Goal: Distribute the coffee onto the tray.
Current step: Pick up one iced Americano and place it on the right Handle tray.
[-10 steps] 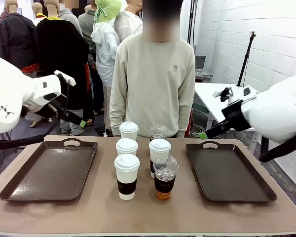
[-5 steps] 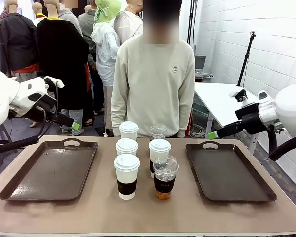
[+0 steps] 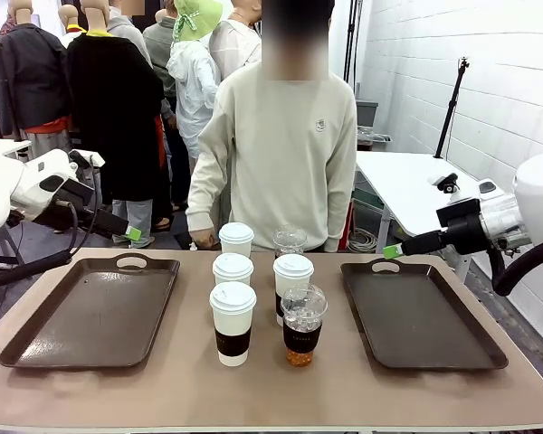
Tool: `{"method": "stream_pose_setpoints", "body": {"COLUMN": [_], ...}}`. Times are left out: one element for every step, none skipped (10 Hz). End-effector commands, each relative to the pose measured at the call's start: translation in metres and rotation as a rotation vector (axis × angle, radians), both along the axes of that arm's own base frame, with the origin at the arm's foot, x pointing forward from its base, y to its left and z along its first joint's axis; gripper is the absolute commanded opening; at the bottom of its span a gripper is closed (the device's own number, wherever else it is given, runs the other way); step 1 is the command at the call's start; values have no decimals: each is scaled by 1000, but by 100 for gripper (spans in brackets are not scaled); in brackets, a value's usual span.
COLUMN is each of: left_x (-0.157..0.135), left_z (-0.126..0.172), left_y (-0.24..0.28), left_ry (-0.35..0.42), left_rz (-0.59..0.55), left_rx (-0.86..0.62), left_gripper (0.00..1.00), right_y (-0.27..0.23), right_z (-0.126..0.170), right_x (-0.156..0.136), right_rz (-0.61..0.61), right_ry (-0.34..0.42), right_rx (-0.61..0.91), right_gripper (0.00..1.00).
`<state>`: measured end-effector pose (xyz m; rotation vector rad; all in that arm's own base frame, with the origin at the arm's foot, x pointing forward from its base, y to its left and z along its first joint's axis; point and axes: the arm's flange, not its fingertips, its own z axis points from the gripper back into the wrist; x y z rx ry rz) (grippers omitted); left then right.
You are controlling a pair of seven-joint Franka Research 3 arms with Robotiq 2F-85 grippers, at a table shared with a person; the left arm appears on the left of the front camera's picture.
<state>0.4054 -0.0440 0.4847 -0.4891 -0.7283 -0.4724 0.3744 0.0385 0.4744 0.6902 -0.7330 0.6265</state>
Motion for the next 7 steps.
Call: {"method": "stream_pose_setpoints", "body": {"left_x": [8, 0, 0, 0, 0, 0, 0], "left_z": [-16, 0, 0, 0, 0, 0, 0], "left_y": [-4, 0, 0, 0, 0, 0, 0], "left_ry": [-17, 0, 0, 0, 0, 0, 0], "left_rz": [-9, 0, 0, 0, 0, 0, 0], "left_rx": [-31, 0, 0, 0, 0, 0, 0], "left_gripper": [100, 100, 100, 100, 100, 100, 100], "right_y": [-1, 1, -1, -1, -1, -1, -1], "right_z": [-6, -3, -2, -2, -2, -2, -2], "right_x": [12, 11, 2, 2, 2, 2, 2], "right_rz": [24, 1, 4, 4, 4, 4, 4], "right_ry": [1, -6, 4, 4, 4, 4, 4], "right_rx": [20, 16, 15, 15, 15, 15, 15], "right_gripper": [100, 100, 100, 100, 100, 100, 100]}}
